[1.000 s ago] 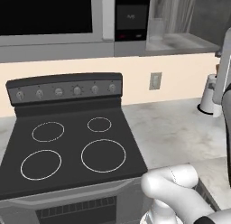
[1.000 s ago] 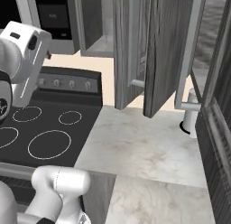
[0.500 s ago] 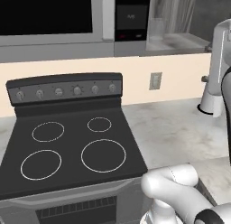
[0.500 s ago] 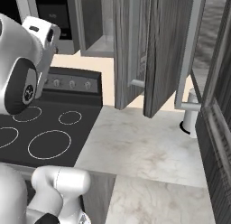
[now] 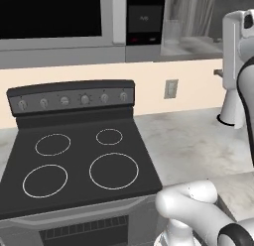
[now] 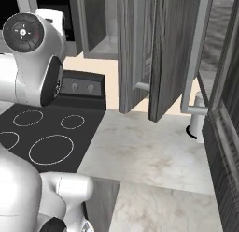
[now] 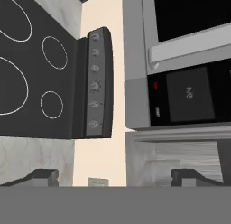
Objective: There is a bowl on the dining counter. Grab a lemon wedge from the fridge and place it in the bowl. Then get the liquor bottle and glass cup from the cabinet and place them next to the bowl.
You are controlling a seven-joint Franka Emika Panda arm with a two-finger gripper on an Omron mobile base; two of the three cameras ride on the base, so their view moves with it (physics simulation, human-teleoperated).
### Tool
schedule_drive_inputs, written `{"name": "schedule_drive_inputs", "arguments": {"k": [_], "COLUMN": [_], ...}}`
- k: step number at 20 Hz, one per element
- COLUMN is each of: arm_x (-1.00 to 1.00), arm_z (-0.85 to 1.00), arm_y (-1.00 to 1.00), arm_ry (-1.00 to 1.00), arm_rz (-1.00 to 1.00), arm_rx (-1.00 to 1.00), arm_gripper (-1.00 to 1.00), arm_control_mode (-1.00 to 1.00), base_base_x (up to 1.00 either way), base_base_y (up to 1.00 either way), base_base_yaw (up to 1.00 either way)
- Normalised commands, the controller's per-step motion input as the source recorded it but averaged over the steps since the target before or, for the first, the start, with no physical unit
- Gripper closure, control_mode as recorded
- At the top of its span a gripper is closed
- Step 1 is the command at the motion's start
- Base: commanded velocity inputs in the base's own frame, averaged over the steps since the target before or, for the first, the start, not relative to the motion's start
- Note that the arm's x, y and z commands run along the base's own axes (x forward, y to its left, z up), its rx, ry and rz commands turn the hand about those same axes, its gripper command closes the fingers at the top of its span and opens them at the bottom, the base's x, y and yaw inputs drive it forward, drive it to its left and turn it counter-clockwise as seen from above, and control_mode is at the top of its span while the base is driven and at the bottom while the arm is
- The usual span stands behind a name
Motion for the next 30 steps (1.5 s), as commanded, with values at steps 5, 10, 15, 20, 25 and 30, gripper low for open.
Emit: {"name": "schedule_drive_inputs", "arguments": {"k": [5,10,15,20,25,30], "arm_x": [0.64,0.66,0.46,0.43,0.38,0.4], "arm_z": [0.01,0.02,0.29,0.36,0.3,0.07], "arm_y": [0.01,0.0,0.0,0.0,0.0,0.0], "arm_ry": [-0.18,0.0,0.0,0.0,0.0,0.09], "arm_rz": [0.14,0.09,0.03,0.01,0.0,0.0], "arm_rx": [-0.07,0.0,-0.05,-0.09,-0.08,-0.02], "arm_gripper": [-1.0,-1.0,-1.0,-1.0,-1.0,-1.0], "arm_control_mode": [-1.0,-1.0,-1.0,-1.0,-1.0,-1.0], "base_base_x": [0.0,0.0,0.0,0.0,0.0,0.0], "base_base_y": [0.0,0.0,0.0,0.0,0.0,0.0], "base_base_yaw": [0.0,0.0,0.0,0.0,0.0,0.0]}}
